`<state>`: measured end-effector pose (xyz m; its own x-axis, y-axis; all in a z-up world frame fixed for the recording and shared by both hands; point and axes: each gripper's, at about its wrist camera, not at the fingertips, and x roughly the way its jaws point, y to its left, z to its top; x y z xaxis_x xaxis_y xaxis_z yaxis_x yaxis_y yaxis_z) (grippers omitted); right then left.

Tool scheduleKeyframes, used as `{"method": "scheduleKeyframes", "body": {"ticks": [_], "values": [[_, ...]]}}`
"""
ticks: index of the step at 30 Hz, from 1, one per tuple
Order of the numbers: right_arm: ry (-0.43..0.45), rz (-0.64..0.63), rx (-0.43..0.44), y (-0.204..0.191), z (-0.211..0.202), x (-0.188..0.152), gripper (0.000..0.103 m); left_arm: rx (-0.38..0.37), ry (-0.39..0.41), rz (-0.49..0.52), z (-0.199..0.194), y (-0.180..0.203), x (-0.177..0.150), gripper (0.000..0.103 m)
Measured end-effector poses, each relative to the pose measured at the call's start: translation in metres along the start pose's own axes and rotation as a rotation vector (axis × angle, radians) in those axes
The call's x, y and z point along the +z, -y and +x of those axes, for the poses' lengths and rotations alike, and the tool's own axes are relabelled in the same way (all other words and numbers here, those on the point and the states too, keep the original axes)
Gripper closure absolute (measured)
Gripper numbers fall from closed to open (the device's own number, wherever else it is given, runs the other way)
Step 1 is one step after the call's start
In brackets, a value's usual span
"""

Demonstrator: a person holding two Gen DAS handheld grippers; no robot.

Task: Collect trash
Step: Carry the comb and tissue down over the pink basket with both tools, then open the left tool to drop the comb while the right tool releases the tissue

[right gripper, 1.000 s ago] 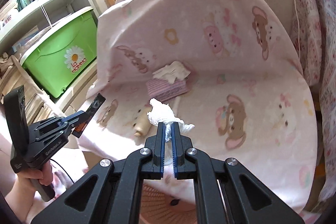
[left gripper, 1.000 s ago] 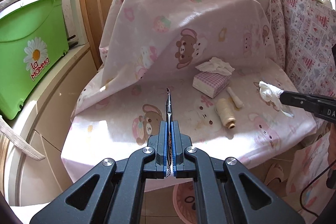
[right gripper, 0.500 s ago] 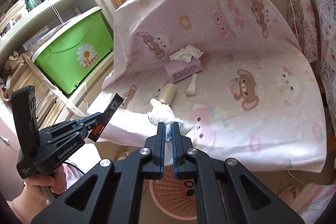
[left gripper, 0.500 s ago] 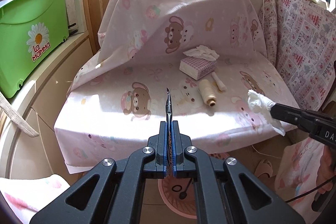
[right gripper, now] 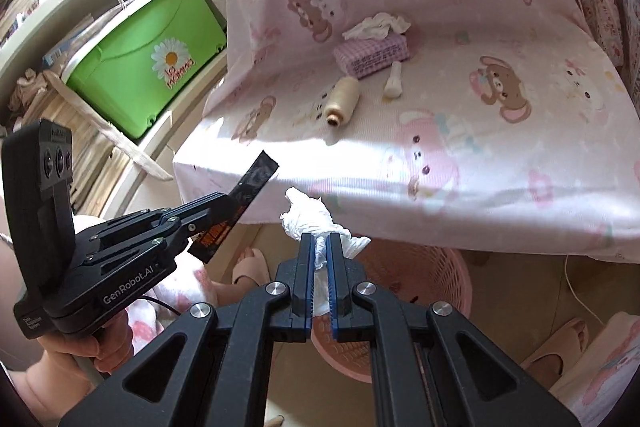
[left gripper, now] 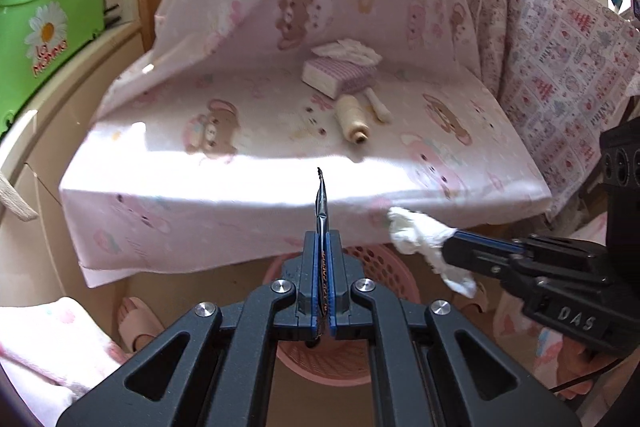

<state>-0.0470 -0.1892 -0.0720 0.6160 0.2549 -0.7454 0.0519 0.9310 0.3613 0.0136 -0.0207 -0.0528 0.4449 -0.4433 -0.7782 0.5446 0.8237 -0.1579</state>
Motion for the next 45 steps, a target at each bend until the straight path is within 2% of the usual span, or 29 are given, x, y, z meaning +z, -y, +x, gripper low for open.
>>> {"method": "scheduleKeyframes", "body": {"ticks": [6, 14, 20, 22, 24, 26, 32, 36, 42, 45], "values": [[-0.063, 0.007, -0.072, 0.008, 0.021, -0.013, 0.096, 0.021, -0.034, 0.048, 0.009, 0.013, -0.009, 0.1], [-0.165, 0.08, -0.104, 0.027, 0.058, -0.026, 0.096, -0.023, -0.214, -0.019, 0.047, 0.005, -0.03, 0.1], [-0.286, 0.142, -0.131, 0.045, 0.101, -0.047, 0.096, -0.034, -0.339, -0.064, 0.084, 0.0, -0.047, 0.1], [-0.319, 0.151, -0.17, 0.051, 0.116, -0.054, 0.096, -0.047, -0.345, -0.098, 0.092, -0.003, -0.052, 0.1], [-0.333, 0.122, -0.242, 0.053, 0.13, -0.058, 0.096, -0.023, -0.361, -0.092, 0.103, -0.003, -0.058, 0.1], [-0.35, 0.089, -0.275, 0.054, 0.14, -0.062, 0.096, 0.008, -0.393, -0.072, 0.117, -0.001, -0.065, 0.1], [-0.402, 0.205, -0.218, 0.074, 0.166, -0.078, 0.096, 0.019, -0.445, -0.056, 0.151, -0.001, -0.078, 0.1], [-0.414, 0.226, -0.252, 0.083, 0.18, -0.083, 0.096, -0.007, -0.477, -0.093, 0.172, -0.006, -0.085, 0.1], [-0.454, 0.361, -0.232, 0.114, 0.187, -0.094, 0.096, 0.044, -0.503, -0.072, 0.193, -0.008, -0.098, 0.1], [-0.457, 0.391, -0.217, 0.118, 0.186, -0.097, 0.096, -0.009, -0.521, -0.084, 0.195, -0.008, -0.099, 0.098]]}}
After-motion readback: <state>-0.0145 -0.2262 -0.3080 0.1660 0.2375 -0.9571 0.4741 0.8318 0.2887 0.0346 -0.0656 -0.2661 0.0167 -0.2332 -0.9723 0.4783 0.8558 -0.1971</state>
